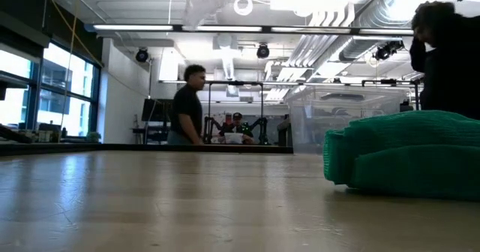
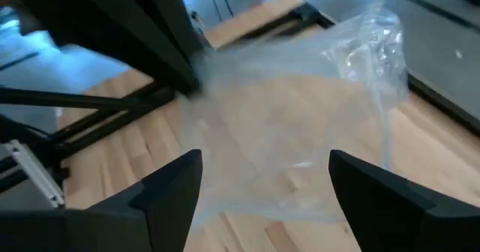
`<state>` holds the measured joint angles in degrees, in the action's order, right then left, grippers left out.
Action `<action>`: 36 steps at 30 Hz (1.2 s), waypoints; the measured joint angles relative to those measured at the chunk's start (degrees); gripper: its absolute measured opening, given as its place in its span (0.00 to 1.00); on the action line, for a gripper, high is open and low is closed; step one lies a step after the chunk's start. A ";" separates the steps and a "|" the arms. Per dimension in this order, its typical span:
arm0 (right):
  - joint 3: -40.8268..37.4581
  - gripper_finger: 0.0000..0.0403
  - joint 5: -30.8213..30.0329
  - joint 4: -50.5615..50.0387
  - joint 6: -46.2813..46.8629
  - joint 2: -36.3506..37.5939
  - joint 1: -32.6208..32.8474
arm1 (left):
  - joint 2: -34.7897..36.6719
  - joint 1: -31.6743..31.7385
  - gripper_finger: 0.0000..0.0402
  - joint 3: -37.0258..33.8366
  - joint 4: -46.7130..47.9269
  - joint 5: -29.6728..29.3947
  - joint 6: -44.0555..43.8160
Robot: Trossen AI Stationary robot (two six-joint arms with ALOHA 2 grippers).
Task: Roll bandage
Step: Open the transparent zip bag, then put the rolled green bandage into the transparent zip bag
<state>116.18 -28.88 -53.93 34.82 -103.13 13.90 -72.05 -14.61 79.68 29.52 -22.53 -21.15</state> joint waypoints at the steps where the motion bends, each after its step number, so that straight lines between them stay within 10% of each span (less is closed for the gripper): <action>1: 0.00 0.71 0.45 0.54 -1.33 0.47 -0.02 | -0.22 0.00 0.00 -0.06 0.80 -0.01 -0.42; 9: 0.00 0.71 11.23 1.30 -14.31 3.35 1.09 | -0.90 0.81 0.00 -0.09 4.24 0.10 -2.78; 17: -2.40 0.71 21.34 -7.49 -2.99 3.09 8.32 | -0.90 1.09 0.00 -0.09 4.36 0.08 -2.80; 36: -50.96 0.71 25.12 20.96 19.27 2.70 23.01 | -0.92 0.57 0.00 -0.09 13.31 3.91 -8.82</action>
<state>65.22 -3.76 -32.97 54.10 -100.42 36.92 -72.97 -14.04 79.59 42.83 -18.62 -29.97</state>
